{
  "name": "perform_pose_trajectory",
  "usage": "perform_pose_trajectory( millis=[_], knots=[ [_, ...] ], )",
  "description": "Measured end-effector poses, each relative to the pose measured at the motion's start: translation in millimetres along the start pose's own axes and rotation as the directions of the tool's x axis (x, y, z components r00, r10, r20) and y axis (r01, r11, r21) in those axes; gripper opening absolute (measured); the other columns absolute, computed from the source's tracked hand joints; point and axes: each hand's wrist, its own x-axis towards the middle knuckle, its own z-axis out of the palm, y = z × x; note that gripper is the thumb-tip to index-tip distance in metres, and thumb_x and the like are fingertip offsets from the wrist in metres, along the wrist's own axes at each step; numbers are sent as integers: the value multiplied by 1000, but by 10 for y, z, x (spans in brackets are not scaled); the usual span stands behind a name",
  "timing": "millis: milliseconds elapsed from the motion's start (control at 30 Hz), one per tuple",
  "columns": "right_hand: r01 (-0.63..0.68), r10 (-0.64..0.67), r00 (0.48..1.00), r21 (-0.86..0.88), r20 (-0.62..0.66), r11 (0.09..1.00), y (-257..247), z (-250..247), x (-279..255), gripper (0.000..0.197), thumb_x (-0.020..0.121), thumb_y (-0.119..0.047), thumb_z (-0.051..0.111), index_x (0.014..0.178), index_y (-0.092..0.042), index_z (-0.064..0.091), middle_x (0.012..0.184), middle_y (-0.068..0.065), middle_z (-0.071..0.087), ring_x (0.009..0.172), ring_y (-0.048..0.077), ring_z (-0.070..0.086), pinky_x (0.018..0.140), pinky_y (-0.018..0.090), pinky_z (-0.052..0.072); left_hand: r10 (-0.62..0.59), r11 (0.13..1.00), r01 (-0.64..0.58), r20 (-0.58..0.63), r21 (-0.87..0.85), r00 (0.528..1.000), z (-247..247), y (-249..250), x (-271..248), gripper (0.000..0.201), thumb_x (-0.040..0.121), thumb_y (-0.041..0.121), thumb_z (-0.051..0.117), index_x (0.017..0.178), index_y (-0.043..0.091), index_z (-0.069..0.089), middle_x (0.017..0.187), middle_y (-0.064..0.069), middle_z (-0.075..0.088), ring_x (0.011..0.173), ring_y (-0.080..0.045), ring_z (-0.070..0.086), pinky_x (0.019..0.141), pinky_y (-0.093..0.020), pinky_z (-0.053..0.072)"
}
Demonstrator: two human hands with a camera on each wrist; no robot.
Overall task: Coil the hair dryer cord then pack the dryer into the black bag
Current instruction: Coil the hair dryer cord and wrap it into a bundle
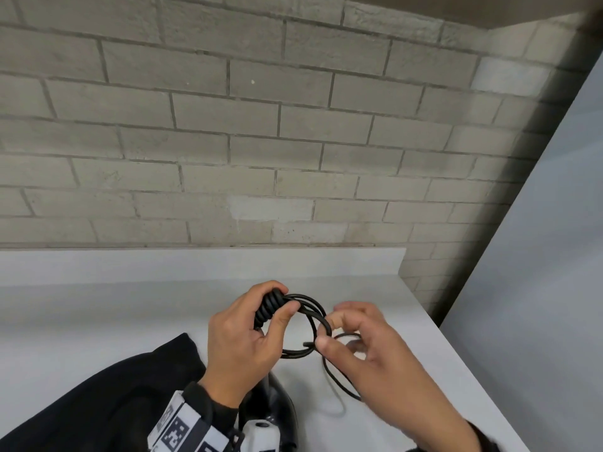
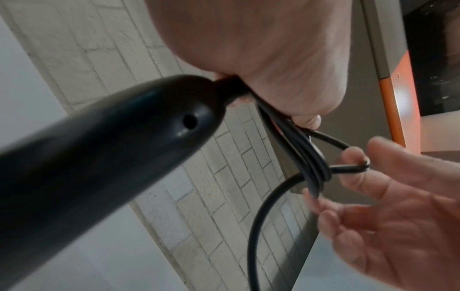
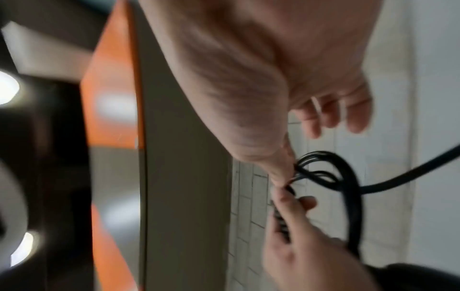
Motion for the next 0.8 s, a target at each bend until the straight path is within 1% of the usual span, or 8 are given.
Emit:
perform_pose_trajectory(
  millis=[67, 133, 267, 433, 567, 633, 700, 800],
  knots=[
    [105, -105, 993, 7, -47, 994, 23, 75, -28, 6, 93, -34, 62, 90, -30, 66, 96, -12, 57, 84, 12, 58, 80, 25, 48, -24, 999, 24, 0, -22, 1000, -3, -4, 7, 42, 93, 54, 56, 100, 15, 69, 82, 13, 69, 61, 4, 61, 58, -19, 51],
    [123, -120, 992, 144, -33, 982, 64, 142, -24, 12, 94, -31, 58, 90, -23, 66, 88, -1, 65, 82, 18, 60, 81, 32, 49, -29, 999, 30, 6, -40, 1000, -14, -3, 3, 42, 93, 52, 56, 100, 13, 69, 82, 13, 69, 63, 8, 59, 62, -11, 46],
    [110, -103, 994, 277, -39, 955, 86, 110, 4, 21, 92, -29, 56, 83, -14, 68, 79, 1, 70, 81, 12, 64, 79, 21, 49, -13, 999, 14, 17, -44, 1000, -30, -21, 3, 41, 92, 52, 57, 99, 13, 70, 81, 12, 69, 65, 2, 63, 62, -14, 48],
    [-221, 137, 974, 645, 180, 731, 76, -64, 55, 35, 93, -36, 61, 78, -5, 60, 46, -1, 26, 46, 20, 41, 64, 33, 46, 19, 999, -18, 41, -33, 999, -3, 3, 12, 39, 92, 50, 58, 97, 13, 71, 77, 11, 67, 57, 11, 51, 61, -5, 40],
    [-314, 68, 929, 678, 364, 665, 212, -234, -5, 44, 73, -43, 82, 76, -5, 59, 46, -6, 23, 37, 6, 18, 38, 17, 24, -6, 1000, 6, 20, -12, 1000, -50, -64, 42, 37, 90, 51, 59, 97, 16, 70, 79, 14, 67, 54, 13, 50, 59, -4, 38],
    [-266, 5, 921, 619, 389, 739, 305, -256, -53, 47, 71, -45, 83, 70, -8, 54, 47, -3, 31, 39, 10, 27, 42, 18, 27, -17, 1000, 17, 17, -3, 1000, -83, -95, 51, 41, 90, 56, 57, 97, 17, 70, 80, 15, 67, 54, 14, 50, 59, -3, 38],
    [-118, -82, 945, 563, 318, 818, 435, -211, -89, 47, 71, -42, 84, 67, -11, 50, 51, 4, 43, 56, 22, 52, 61, 26, 42, -24, 1000, 24, 14, 1, 1000, -96, -103, 48, 43, 90, 57, 56, 97, 17, 70, 79, 16, 67, 54, 13, 51, 59, -2, 37],
    [-18, -156, 966, 658, 204, 752, 683, -102, -171, 34, 72, -31, 85, 74, -11, 58, 61, 13, 60, 89, 31, 67, 84, 33, 51, -32, 999, 32, 8, -2, 999, -93, -111, 49, 35, 88, 50, 61, 96, 17, 71, 78, 16, 67, 55, 12, 51, 59, -3, 37]
  ],
)
